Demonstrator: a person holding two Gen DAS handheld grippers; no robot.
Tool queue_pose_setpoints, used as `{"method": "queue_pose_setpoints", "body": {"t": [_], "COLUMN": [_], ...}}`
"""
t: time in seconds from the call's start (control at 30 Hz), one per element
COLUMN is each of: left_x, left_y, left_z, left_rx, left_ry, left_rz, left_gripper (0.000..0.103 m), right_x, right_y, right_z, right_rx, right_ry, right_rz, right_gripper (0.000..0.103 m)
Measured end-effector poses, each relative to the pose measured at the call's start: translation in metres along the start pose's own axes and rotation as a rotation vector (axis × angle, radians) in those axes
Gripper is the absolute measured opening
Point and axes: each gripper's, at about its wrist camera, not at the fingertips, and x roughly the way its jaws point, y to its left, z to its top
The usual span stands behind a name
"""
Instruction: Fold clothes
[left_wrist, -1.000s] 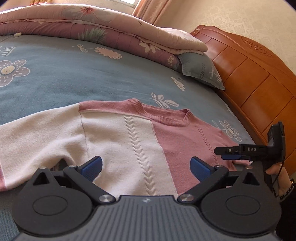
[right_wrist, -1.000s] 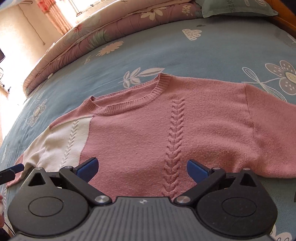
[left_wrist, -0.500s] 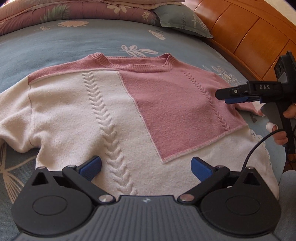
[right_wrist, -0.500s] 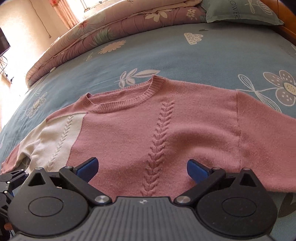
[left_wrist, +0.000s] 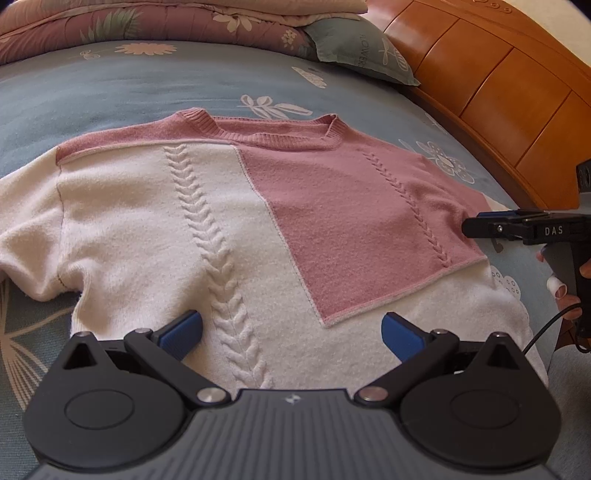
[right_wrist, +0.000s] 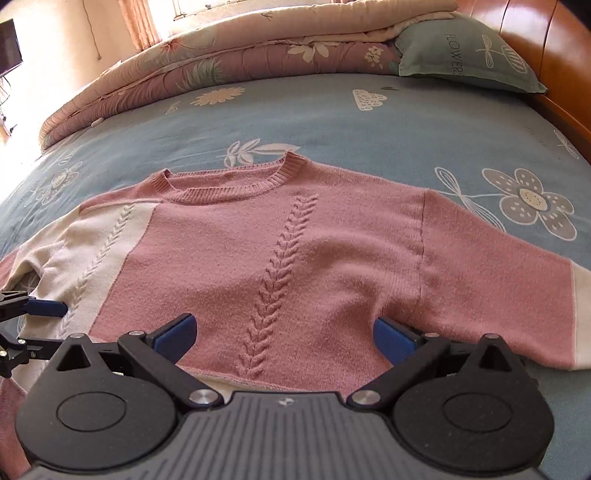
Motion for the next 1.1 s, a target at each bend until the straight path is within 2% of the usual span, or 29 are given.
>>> {"method": "queue_pose_setpoints", "body": {"t": [0.13,0.23,0.53,0.6,0.7,0.73,0.83,0.9,1.1], "left_x": [0.000,-0.001,-0.002,-0.002,-0.002,-0.003,-0.003,-0.002,-0.002], "left_y": [0.002,0.003,0.005,0.005,0.005,0.005,0.006,0.007,0.007], "left_z": [0.001,0.001,0.000,0.000,0.001,0.001,0.001,0.001,0.001], "left_rx": [-0.010,-0.014,-0.020,-0.019,-0.026,-0.025,-0.025,-0.027,-0.024], "left_ry": [-0.002,-0.003,-0.007,-0.008,-0.008,-0.008,-0.009,-0.009,-0.010], "left_rz": [-0.009,-0.017,-0.021,-0.021,-0.022,-0.023,-0.029,-0.032,-0.029], "left_gripper": [0.102,0.102,0.102,0.102,0.102,0.102,0.102,0.102,0.102], "right_x": [0.041,0.048,0.018,0.024,0.032,0.031,0.007,-0.004,-0.003], "right_y": [-0.026,-0.042,-0.033,-0.040,-0.063,-0.070,-0.085,-0.091,-0.114], "right_z": [0.010,0.016,0.016,0.017,0.020,0.021,0.024,0.026,0.025], "right_rx": [0.083,0.095,0.102,0.103,0.160,0.193,0.288,0.301,0.364], "right_ry": [0.063,0.041,0.000,0.019,0.045,0.042,-0.040,-0.081,-0.086], "right_rz": [-0.019,-0.048,-0.025,-0.056,-0.148,-0.155,-0.080,-0.086,-0.089], "right_gripper": [0.103,0.103,0.103,0.103,0.103,0.103,0.103,0.103,0.103]}}
